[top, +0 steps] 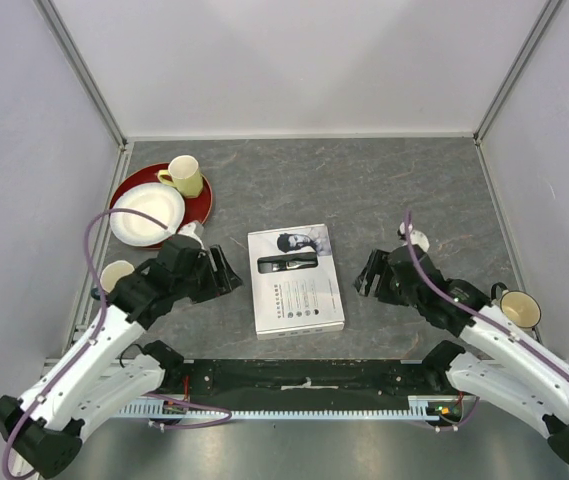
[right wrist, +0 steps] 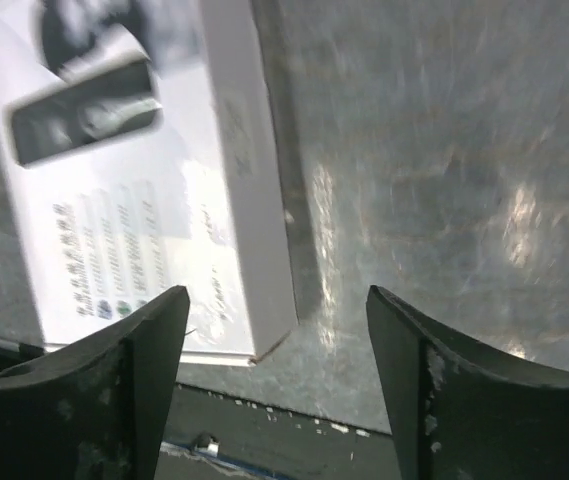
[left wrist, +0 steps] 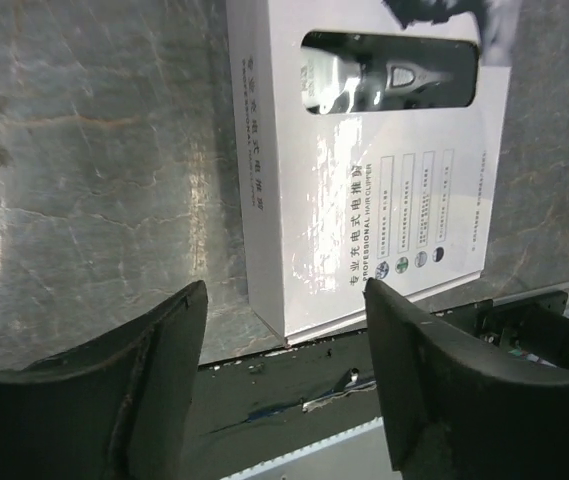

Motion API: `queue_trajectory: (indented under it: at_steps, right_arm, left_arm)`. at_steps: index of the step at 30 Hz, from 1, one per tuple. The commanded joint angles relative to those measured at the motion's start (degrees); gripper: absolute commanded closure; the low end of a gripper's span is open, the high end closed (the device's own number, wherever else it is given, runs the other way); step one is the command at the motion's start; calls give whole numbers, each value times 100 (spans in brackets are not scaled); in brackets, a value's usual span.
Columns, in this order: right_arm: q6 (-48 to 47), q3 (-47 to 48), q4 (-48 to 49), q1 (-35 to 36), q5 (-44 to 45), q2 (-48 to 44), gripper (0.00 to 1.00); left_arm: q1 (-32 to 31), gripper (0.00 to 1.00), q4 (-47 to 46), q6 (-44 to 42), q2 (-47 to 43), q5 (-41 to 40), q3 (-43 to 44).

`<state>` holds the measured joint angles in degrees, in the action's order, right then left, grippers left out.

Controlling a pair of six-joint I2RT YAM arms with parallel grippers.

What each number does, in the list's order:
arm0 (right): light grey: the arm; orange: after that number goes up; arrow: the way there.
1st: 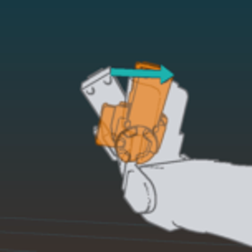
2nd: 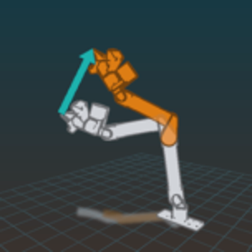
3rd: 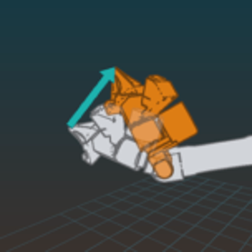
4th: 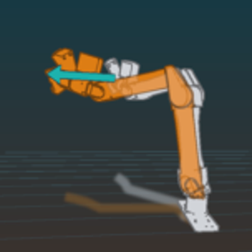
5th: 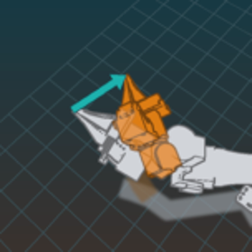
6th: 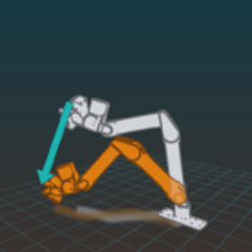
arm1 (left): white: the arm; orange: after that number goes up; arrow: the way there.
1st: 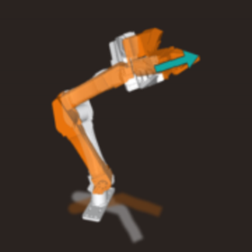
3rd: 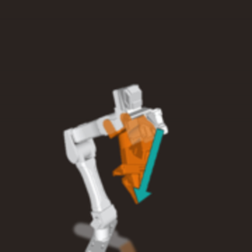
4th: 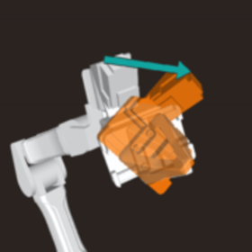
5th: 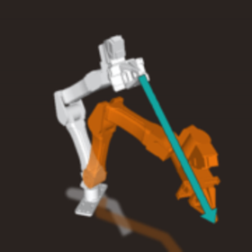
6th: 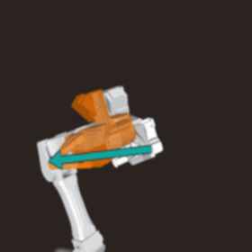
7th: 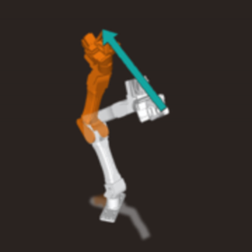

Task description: Sort the hair-cutting tools

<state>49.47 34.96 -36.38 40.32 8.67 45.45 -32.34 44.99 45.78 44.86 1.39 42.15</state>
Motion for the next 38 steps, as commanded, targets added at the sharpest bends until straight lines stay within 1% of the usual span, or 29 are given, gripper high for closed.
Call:
queue_trajectory:
  at_steps: [1,2,4,5,6,10,13,18,22,26,31,38]
  right_arm:
    - [-648,1090,-519,3,961,-326,8]
    - [-902,1431,-537,3,1101,-335,2]
    - [-1097,1758,-589,3,1225,-361,2]
    - [-1237,2056,-607,3,1347,-379,2]
    - [-1299,2207,-616,3,1400,-388,2]
    - [-1397,2664,-616,3,1620,-572,2]
    - [-1510,2788,-572,3,1647,-713,2]
    - [-1607,2885,-511,3,1910,-889,2]
    - [-1310,2832,-502,3,2306,-1082,2]
    - [-1238,2692,-308,3,2350,-1293,2]
    - [-1256,2709,-317,3,2359,-1276,2]
    - [-1010,2577,-299,3,2473,-1293,2]
  left_arm:
    - [-18,21,546,-621,-363,-771,810]
    - [-18,18,528,-684,-521,-806,925]
    - [-18,13,511,-903,-671,-824,1267]
    - [-18,4,511,-974,-785,-877,1382]
    - [-18,0,537,-1035,-829,-886,1505]
    - [-18,0,835,-1220,-900,-1105,2120]
    - [-18,0,1081,-1282,-953,-1272,2332]
    - [-10,0,1135,-1361,-1041,-1308,2403]
    - [-18,0,1152,-1370,-1050,-1290,2403]
    - [-18,0,1152,-1370,-997,-1281,2421]
    - [-18,0,1161,-1431,-936,-1246,2473]
    - [-18,0,1328,-1432,-725,-1316,2544]
